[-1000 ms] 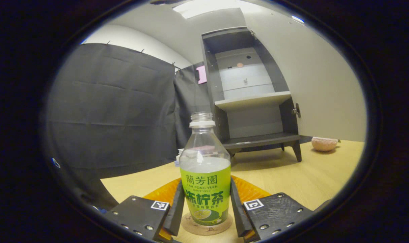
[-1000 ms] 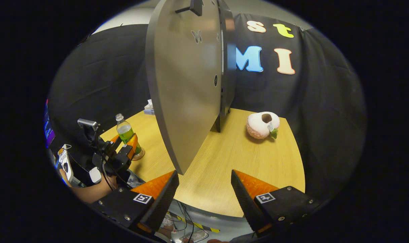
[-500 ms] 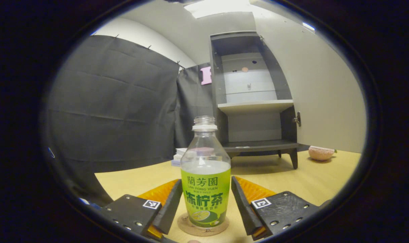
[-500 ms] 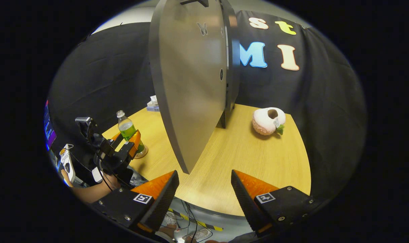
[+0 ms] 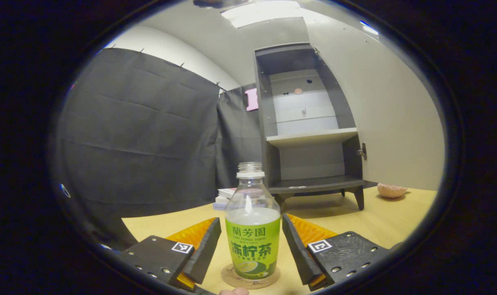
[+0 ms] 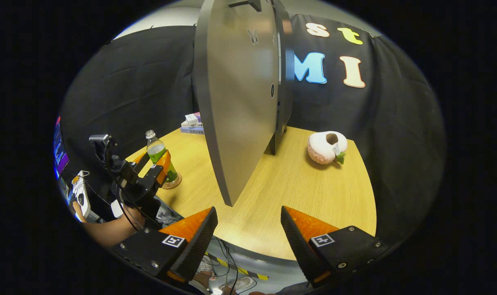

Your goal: Open the cabinet door with the right hand, grasp the bottle in the cabinet with the left hand and place it on the coaster, then close the cabinet door with the right hand.

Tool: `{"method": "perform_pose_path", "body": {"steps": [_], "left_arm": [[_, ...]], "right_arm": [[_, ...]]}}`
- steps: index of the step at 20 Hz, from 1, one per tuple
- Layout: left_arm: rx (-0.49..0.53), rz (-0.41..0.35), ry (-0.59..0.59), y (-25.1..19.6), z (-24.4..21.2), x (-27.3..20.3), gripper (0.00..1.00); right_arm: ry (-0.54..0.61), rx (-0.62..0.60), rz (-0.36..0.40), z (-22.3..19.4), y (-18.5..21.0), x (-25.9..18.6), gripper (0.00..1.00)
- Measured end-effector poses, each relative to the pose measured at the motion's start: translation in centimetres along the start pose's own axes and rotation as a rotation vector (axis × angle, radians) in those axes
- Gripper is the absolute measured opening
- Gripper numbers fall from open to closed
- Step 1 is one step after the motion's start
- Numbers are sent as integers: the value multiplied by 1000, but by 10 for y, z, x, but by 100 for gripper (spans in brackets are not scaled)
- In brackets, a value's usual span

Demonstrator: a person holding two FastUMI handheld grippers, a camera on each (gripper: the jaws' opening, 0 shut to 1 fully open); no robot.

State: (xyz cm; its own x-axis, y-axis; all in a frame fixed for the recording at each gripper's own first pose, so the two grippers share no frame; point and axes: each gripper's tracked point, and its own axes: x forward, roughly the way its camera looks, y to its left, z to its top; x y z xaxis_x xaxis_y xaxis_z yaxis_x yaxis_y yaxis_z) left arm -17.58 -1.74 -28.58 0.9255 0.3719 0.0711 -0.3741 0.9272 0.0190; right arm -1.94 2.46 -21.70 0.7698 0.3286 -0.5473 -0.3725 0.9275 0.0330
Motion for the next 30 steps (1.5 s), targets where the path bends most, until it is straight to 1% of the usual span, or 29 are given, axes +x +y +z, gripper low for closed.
{"method": "perform_pose_path", "body": {"steps": [1, 2, 3, 4, 5, 6, 8, 9, 10, 12, 14, 15, 16, 17, 18, 19, 21, 23, 24, 25, 26, 27, 28, 29, 30], "left_arm": [[4, -4, -9, 0, 5, 0, 86], [5, -12, -16, -2, 12, 0, 89], [9, -16, -22, -3, 20, -1, 89], [17, -19, -23, -3, 29, -1, 86], [16, -22, -35, -3, 42, -5, 86], [12, -42, -47, -8, 57, -8, 89], [10, -55, -61, -12, 85, -18, 90], [5, -61, -53, -13, 97, -27, 89], [-4, -67, -45, -15, 109, -36, 89], [-12, -61, -22, -10, 137, -54, 82], [-17, -49, -4, -3, 171, -66, 89], [-24, -51, -2, 1, 187, -72, 89], [-11, -52, -11, 3, 204, -74, 85], [14, -47, -5, 8, 217, -77, 85], [36, -53, 11, 9, 225, -79, 89], [48, -68, 17, 7, 239, -78, 89], [49, -97, 32, 2, 268, -77, 89], [34, -151, 64, -14, 288, -75, 90], [43, -168, 84, -17, 296, -74, 90], [44, -181, 89, -21, 305, -75, 86], [37, -200, 97, -29, 314, -75, 85], [26, -207, 115, -32, 314, -80, 89], [14, -194, 136, -31, 315, -85, 90], [-1, -183, 153, -31, 316, -88, 81], [-12, -175, 159, -31, 319, -87, 89]], "right_arm": [[-5, -1, 1, 2, 1, -2, 95], [-15, -7, 1, 4, 1, -4, 95], [-24, -12, -1, 6, 1, -6, 95], [-35, -16, -7, 9, -1, -9, 96], [-50, -15, -14, 14, -4, -12, 96], [-69, -12, -21, 19, -6, -14, 96], [-105, -3, -44, 31, -14, -19, 96], [-125, -8, -68, 39, -20, -24, 96], [-159, -19, -101, 51, -30, -31, 96], [-232, -33, -125, 77, -38, -41, 95], [-294, -41, -145, 102, -50, -53, 96], [-328, -41, -164, 117, -59, -60, 96], [-366, -35, -182, 133, -68, -67, 95], [-402, -29, -196, 148, -76, -72, 95], [-436, -24, -211, 165, -85, -77, 96], [-474, -11, -230, 183, -95, -83, 96], [-565, 57, -241, 220, -108, -97, 95], [-621, 133, -220, 249, -112, -102, 95], [-640, 166, -191, 260, -109, -102, 96], [-652, 182, -160, 270, -102, -100, 95], [-662, 183, -144, 279, -99, -100, 94], [-664, 179, -134, 284, -97, -98, 94], [-660, 180, -116, 283, -91, -96, 93], [-652, 182, -85, 282, -83, -93, 93], [-639, 179, -63, 279, -74, -91, 94]]}}
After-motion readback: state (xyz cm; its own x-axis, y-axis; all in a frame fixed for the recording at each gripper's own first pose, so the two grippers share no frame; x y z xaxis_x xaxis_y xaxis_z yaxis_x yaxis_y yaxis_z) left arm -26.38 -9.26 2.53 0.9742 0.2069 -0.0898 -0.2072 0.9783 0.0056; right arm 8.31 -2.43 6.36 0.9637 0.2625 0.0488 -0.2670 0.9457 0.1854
